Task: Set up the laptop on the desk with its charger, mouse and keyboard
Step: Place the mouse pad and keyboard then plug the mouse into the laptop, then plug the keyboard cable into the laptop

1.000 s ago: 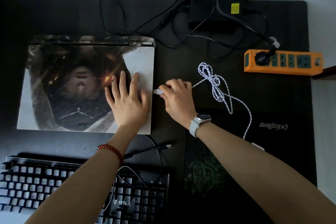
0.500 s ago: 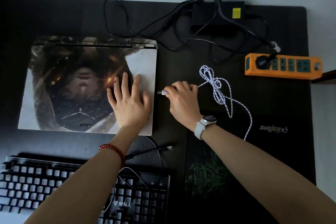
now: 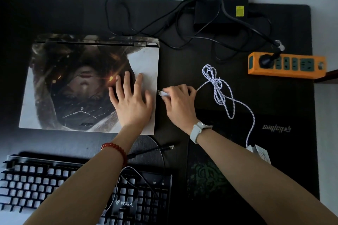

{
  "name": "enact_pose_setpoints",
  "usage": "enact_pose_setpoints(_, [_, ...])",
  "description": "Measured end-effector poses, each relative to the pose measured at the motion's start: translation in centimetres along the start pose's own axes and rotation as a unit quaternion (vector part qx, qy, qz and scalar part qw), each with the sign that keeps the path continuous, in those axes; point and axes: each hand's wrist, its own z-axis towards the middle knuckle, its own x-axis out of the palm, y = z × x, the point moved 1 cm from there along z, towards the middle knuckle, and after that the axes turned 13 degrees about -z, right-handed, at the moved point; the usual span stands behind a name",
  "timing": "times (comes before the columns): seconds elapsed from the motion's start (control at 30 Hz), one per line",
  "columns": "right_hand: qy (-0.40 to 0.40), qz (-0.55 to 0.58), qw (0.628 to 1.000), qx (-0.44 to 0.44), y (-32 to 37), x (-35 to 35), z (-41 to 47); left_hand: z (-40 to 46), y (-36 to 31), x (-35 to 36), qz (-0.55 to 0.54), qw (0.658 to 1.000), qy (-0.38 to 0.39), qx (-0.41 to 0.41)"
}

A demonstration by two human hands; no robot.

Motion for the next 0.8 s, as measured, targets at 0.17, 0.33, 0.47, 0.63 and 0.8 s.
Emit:
enact_pose_setpoints(0.17, [-0.005, -0.045, 0.999, -0.025, -0.2, 0.0, 0.4, 0.0, 0.0, 0.0, -0.001, 1.000, -0.004, 0.003])
enact_pose_setpoints(0.33, [-0.026, -0.027, 0.998, -0.051, -0.5, -0.3, 0.8, 0.0, 0.0, 0.1, 0.000, 1.000, -0.002, 0.005])
enact_pose_setpoints(0.47, [-0.006, -0.031, 0.998, -0.059, -0.2, -0.5, 1.4, 0.0, 0.1, 0.1, 0.003, 1.000, 0.001, 0.004])
enact_pose_setpoints(0.63, [0.015, -0.020, 0.998, -0.065, 0.0, -0.4, 1.9, -0.1, 0.0, 0.2, 0.000, 1.000, 0.006, 0.003])
enact_pose_setpoints(0.8, [0.010, -0.019, 0.997, -0.074, -0.1, -0.5, 2.0, 0.0, 0.2, 0.3, 0.005, 1.000, 0.017, 0.004])
